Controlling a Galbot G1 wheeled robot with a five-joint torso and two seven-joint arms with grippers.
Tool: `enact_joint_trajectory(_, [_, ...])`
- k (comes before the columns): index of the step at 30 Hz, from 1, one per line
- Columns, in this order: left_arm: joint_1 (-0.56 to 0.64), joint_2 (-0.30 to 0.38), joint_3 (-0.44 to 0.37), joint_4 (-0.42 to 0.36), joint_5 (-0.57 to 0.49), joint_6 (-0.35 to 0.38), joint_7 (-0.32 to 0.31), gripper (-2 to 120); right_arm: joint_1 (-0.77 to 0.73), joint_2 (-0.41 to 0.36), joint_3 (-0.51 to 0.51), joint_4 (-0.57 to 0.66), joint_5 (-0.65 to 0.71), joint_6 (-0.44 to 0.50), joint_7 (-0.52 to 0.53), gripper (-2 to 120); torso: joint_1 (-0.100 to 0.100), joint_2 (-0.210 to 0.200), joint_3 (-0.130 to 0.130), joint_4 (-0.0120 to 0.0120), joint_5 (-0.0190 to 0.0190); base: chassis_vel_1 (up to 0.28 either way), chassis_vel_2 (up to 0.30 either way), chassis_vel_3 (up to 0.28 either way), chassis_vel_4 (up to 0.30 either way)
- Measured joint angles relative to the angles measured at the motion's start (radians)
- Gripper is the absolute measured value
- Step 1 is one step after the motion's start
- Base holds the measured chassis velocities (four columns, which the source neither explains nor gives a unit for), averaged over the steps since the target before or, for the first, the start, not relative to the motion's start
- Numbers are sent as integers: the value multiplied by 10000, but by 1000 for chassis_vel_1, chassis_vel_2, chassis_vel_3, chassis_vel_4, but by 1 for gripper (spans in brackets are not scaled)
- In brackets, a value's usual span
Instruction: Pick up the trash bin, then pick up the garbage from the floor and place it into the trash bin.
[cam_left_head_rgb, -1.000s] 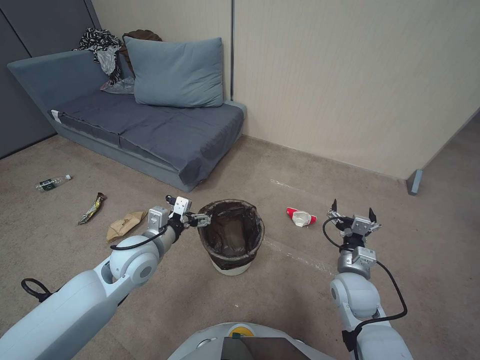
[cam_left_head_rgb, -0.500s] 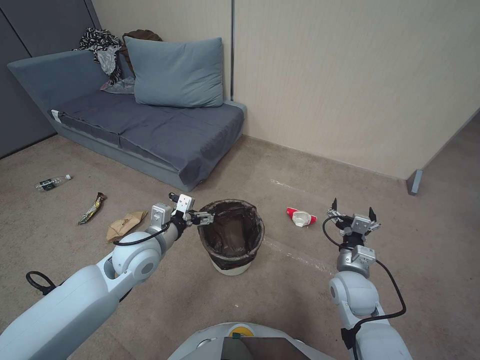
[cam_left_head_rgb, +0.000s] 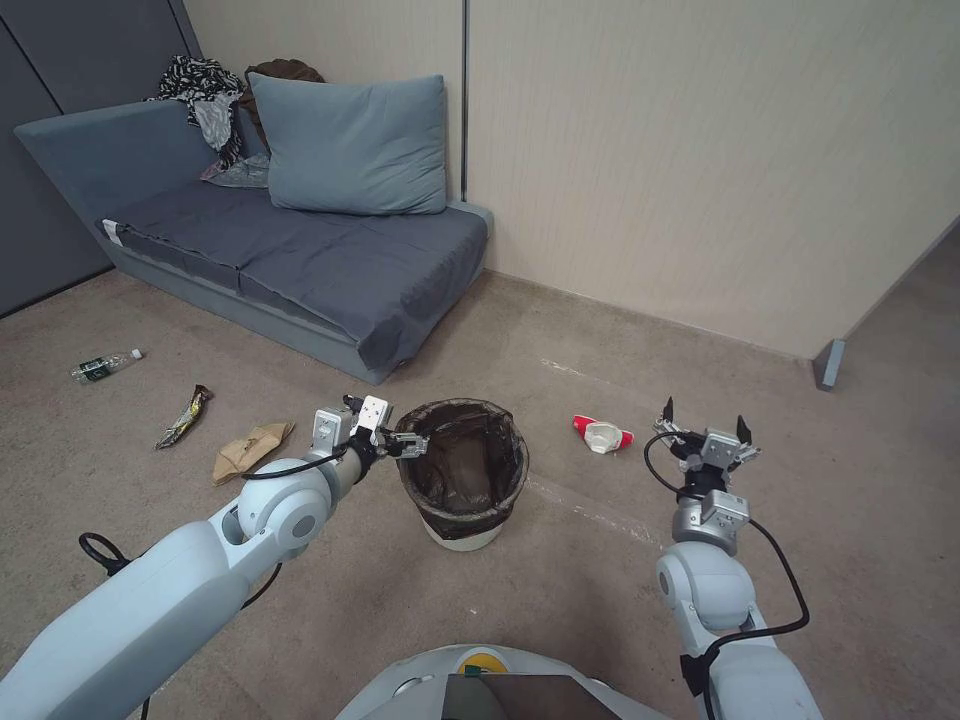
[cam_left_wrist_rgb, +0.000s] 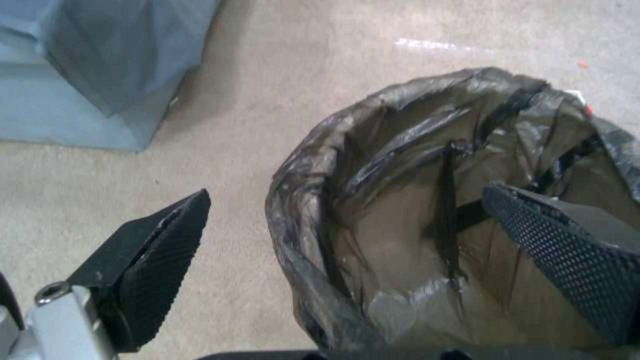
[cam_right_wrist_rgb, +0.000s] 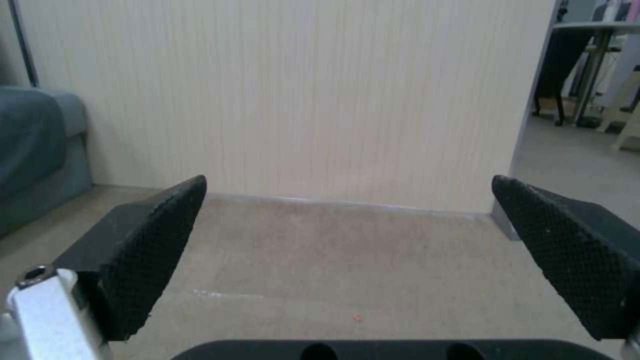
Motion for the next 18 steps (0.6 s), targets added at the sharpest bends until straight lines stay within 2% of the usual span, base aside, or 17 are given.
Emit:
enact_joint_trajectory(4, [-173,-29,179,239,-318,262,-312,100,17,-3,-46,-91,0,15,27,100,0,0,0,1,0,0,0,0,0])
enact_joint_trajectory(18, [-1021,-424,937,1109,-1108,724,-729,100,107,74,-97,-280,-53,122,50,100,0,0,0,1,1,0,0,0,0])
